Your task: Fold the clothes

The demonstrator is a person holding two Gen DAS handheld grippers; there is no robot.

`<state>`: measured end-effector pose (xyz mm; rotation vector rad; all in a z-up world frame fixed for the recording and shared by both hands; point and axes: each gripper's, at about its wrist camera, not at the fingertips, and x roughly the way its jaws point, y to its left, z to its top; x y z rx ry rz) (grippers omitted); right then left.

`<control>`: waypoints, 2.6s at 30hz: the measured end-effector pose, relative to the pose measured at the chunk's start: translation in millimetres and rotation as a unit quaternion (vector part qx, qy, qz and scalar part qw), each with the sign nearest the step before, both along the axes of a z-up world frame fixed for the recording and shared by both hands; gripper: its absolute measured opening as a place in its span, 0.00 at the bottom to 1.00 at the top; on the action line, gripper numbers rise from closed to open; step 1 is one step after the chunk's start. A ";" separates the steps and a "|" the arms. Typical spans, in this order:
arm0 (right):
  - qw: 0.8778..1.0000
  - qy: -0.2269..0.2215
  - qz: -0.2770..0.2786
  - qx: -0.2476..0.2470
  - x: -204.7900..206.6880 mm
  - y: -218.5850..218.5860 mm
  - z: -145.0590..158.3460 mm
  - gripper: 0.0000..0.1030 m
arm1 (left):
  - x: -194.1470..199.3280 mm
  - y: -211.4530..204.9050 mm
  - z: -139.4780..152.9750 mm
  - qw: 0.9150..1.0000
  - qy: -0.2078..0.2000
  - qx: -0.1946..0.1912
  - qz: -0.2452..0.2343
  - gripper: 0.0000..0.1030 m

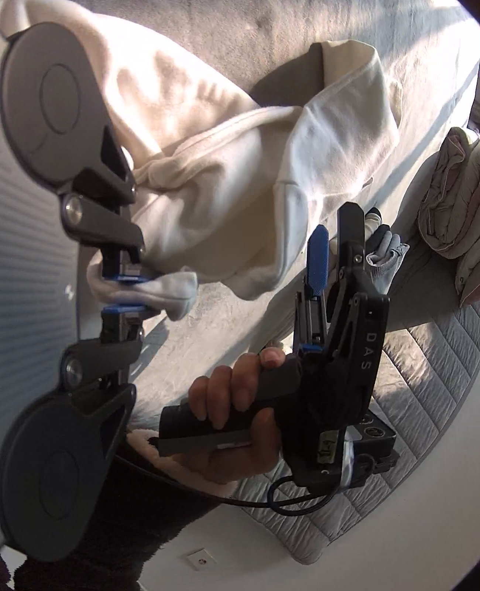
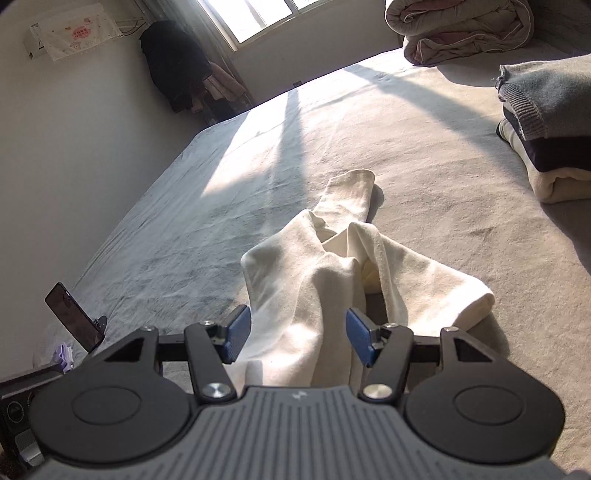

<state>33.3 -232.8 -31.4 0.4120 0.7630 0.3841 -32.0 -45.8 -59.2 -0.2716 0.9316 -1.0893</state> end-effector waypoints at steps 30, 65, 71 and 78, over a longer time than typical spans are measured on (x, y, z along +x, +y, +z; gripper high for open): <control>0.987 0.035 -0.010 -0.154 -18.2 -8.5 -6.4 0.09 | -0.5 29.7 19.5 0.999 -0.023 0.020 0.018 0.16; 0.947 -0.093 0.115 -0.285 -17.7 84.3 -17.3 0.54 | 66.7 36.9 -11.0 0.973 0.041 0.028 0.225 0.06; 0.937 -0.094 0.068 -0.330 -12.4 84.9 -28.3 0.11 | 58.4 42.1 3.1 0.970 0.003 0.035 0.240 0.05; 0.974 -0.080 -0.071 -0.198 -1.9 25.5 2.3 0.08 | 58.1 81.2 26.8 0.957 -0.017 0.003 0.288 0.05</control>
